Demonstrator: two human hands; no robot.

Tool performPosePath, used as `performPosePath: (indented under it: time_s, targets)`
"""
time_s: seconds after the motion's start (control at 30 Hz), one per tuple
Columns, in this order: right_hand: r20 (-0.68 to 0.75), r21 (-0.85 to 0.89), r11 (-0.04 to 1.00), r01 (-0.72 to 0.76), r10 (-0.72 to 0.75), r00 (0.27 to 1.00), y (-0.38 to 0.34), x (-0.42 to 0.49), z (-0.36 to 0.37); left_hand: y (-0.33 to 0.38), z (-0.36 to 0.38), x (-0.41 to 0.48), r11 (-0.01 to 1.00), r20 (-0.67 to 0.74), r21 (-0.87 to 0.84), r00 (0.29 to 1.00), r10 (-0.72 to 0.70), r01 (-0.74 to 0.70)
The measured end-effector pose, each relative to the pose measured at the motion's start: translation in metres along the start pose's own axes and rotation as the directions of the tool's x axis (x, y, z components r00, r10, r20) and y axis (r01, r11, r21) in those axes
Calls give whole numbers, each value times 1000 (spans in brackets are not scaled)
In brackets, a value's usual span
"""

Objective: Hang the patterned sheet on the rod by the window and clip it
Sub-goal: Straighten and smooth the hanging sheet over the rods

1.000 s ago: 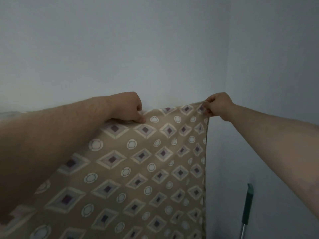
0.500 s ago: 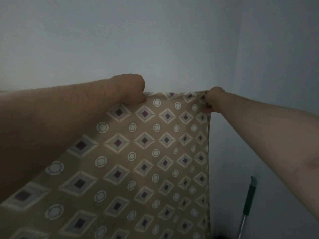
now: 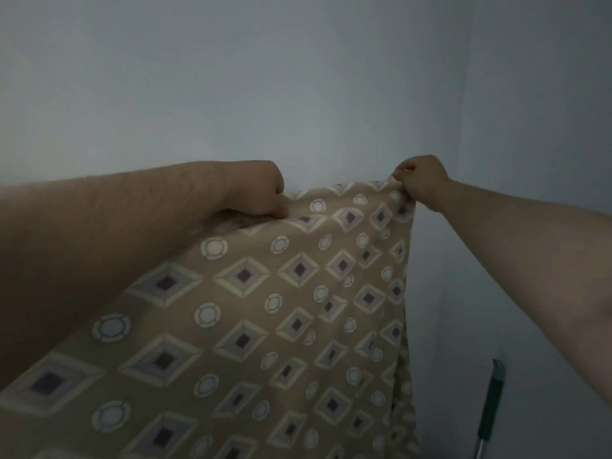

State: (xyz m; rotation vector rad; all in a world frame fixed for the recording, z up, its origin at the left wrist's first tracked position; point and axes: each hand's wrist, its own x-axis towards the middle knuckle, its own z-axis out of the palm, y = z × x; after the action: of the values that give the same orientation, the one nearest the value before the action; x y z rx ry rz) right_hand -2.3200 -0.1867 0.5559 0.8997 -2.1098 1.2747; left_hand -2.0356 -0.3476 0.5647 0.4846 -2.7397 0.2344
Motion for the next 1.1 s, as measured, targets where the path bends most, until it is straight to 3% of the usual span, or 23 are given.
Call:
performPosePath:
  time_s: [0.13,0.23,0.3,0.37,0.47,0.57,0.63,0.77,0.9,1.0,1.1]
  targets:
    - [23,-127,985,119,-117,993,-1,6,7,-3,-6,-8,998,29,-16,998,-56,57]
    - [93,-180,977,112,-97,991,9,-6,18,-2,-10,-9,988,-193,106,977,-92,114]
    - [154,-218,971,102,-69,986,17,-12,22,5,-12,-10,975,-211,181,973,-92,131]
    - [131,-210,976,56,-28,991,24,-15,24,11,-11,-11,971,-86,222,994,-75,92]
    - [32,-73,991,-109,112,993,34,-16,28,9,-11,-13,993,144,101,987,-70,56]
    - [17,82,959,-272,272,962,42,-19,31,-1,-18,-22,918,350,-286,922,-168,275]
    - [44,113,942,-317,314,948,42,-24,32,-8,-18,-28,905,428,-279,885,-182,321]
    - [80,89,944,-317,311,947,38,-34,35,-16,-9,-36,988,275,101,951,-142,118]
    - [127,37,947,-320,313,941,34,-39,35,-19,-7,-40,982,143,126,977,-157,140]
    - [110,18,953,-303,299,948,27,-41,28,-15,-4,-42,958,-3,248,989,-147,143]
    - [210,-13,940,-341,337,918,19,-46,23,-18,0,-43,951,-15,269,988,-156,154]
